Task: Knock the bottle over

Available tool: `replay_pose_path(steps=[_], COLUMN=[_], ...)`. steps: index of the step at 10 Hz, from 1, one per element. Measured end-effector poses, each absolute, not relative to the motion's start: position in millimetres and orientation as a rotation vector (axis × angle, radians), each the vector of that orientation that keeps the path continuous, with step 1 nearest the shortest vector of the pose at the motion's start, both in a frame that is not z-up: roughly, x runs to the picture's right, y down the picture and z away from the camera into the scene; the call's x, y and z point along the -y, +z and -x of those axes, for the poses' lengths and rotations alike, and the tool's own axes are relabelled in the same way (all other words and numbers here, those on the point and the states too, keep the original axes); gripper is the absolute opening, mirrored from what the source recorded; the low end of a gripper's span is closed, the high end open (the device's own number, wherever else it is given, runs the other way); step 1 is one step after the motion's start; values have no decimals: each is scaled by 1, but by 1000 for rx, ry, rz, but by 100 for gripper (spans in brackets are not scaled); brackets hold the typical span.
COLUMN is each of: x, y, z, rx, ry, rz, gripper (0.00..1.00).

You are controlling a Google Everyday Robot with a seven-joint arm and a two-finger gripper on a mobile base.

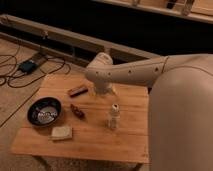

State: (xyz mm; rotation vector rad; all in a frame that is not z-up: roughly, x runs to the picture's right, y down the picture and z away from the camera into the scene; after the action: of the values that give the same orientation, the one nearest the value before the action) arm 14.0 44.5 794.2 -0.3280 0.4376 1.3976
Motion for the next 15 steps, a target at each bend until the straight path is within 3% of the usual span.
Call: replay_pose_path(steps=[9,15], x=[-85,-101], y=[727,695], z=[-40,1], rx=[-599,-707], ry=[1374,1320], rz=[503,663], gripper=[69,69])
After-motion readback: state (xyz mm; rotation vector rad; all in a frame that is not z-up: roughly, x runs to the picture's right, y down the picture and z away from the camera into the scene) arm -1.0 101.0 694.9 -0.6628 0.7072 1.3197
